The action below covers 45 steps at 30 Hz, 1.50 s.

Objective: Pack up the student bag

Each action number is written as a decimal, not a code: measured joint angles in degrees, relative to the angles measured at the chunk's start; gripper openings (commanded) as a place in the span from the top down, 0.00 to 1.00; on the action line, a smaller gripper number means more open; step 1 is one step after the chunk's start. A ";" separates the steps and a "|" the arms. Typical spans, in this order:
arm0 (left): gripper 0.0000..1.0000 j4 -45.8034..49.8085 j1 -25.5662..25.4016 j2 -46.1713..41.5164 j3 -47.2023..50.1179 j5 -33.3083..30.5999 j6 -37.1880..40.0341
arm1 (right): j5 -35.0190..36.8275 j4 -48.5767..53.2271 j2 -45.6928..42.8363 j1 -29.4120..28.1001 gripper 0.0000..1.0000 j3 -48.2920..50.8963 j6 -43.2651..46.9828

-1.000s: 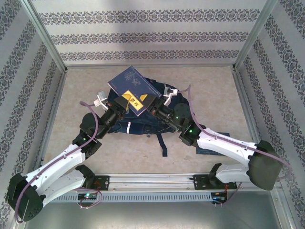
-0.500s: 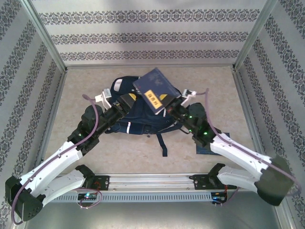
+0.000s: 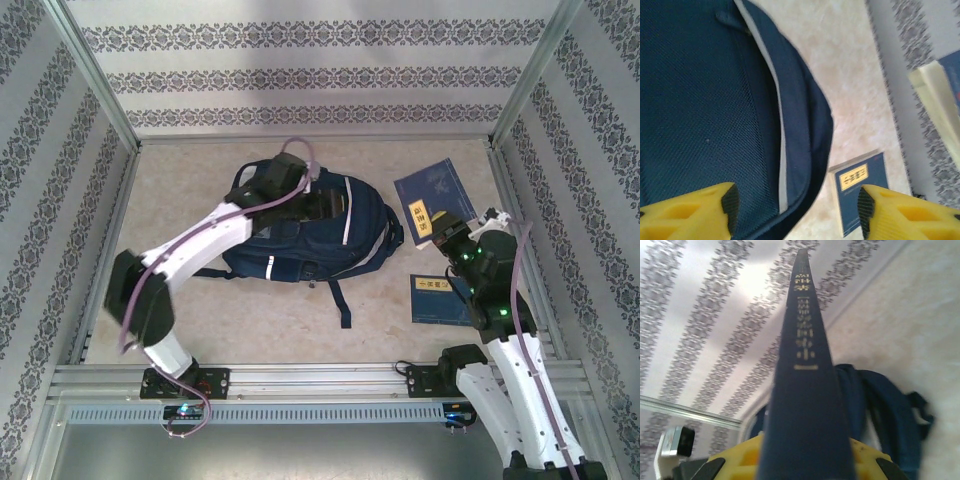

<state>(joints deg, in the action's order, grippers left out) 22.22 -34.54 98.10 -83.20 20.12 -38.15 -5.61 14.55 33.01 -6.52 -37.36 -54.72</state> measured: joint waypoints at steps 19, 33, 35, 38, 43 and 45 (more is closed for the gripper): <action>0.59 7.32 0.00 23.06 -20.35 9.27 6.62 | -3.80 10.78 -2.32 2.29 1.00 -0.24 7.02; 0.92 7.63 0.04 28.13 -24.39 10.93 6.36 | -5.90 9.07 -1.16 2.67 1.00 1.18 6.99; 1.00 8.52 0.09 28.70 -25.14 10.82 6.45 | -5.90 9.07 -1.29 2.67 1.00 1.18 6.99; 1.00 10.80 0.09 29.44 -27.10 10.69 6.71 | -5.90 9.09 -1.86 2.67 1.00 1.18 7.02; 1.00 16.00 0.09 29.18 -31.01 9.27 8.96 | -5.84 10.16 -2.47 2.67 1.00 1.05 8.02; 1.00 18.53 0.13 27.96 -31.47 8.15 10.32 | -5.81 11.28 -2.47 2.67 1.00 0.79 8.70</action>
<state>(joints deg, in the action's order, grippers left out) 40.75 -34.41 126.06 -114.67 28.27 -27.83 -11.42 25.82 30.55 -3.86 -36.58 -46.02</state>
